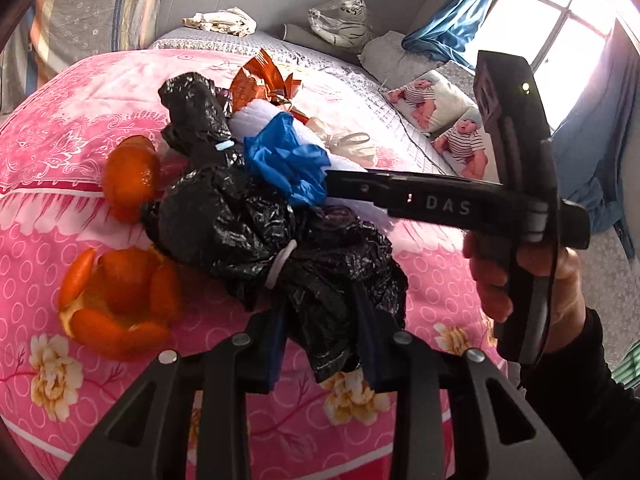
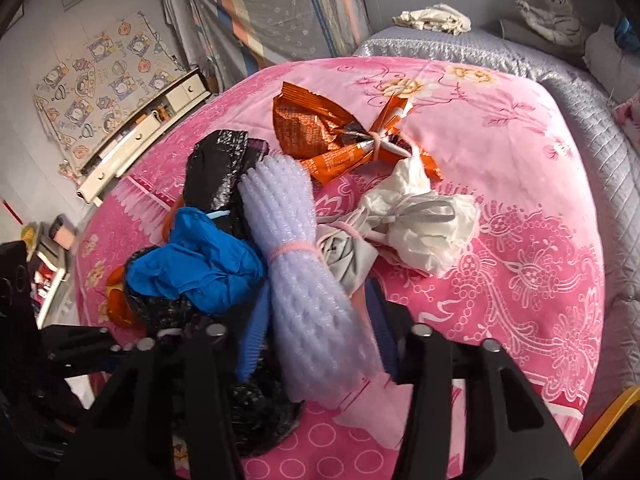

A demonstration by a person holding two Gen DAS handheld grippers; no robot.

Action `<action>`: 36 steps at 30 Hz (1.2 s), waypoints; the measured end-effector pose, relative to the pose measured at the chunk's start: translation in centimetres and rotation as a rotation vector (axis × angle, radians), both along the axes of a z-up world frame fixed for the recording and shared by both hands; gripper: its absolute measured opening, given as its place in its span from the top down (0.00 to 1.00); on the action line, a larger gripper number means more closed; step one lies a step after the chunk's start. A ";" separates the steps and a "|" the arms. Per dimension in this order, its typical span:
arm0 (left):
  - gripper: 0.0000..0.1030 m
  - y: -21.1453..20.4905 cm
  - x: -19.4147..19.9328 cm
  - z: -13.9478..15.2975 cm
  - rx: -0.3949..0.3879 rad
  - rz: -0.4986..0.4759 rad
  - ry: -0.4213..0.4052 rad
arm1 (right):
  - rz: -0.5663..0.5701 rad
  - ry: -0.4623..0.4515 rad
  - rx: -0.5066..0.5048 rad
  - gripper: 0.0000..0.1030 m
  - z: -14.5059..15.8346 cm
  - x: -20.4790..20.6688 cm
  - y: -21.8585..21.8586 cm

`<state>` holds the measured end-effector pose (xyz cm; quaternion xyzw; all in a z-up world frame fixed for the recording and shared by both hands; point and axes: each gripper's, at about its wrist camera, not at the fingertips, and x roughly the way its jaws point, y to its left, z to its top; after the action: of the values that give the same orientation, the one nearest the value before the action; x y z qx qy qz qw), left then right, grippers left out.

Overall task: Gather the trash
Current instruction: 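Grasp the black plastic bag with left tool while right tool grasps the white foam net, then carry the black bag in left tool while right tool carries the white net to the bin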

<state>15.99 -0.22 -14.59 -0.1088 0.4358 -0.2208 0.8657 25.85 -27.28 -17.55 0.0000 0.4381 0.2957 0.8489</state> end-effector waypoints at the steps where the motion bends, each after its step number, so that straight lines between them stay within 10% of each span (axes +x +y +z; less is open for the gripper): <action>1: 0.77 0.0 0.1 -0.2 -0.005 0.003 0.010 | 0.003 0.016 0.020 0.69 0.0 0.2 -0.2; 19: 0.91 1.9 -2.3 2.9 -0.020 0.042 -0.128 | -0.097 -0.100 0.175 0.77 5.9 -3.4 -5.1; 36: 0.91 9.2 -5.6 12.8 -0.011 0.284 -0.417 | -0.184 -0.291 0.257 0.77 13.1 -9.8 -9.0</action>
<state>10.35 8.98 -1.81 -0.1259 0.2270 -0.1170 0.9586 16.07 -36.28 -4.49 0.1054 0.2680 0.2672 0.9196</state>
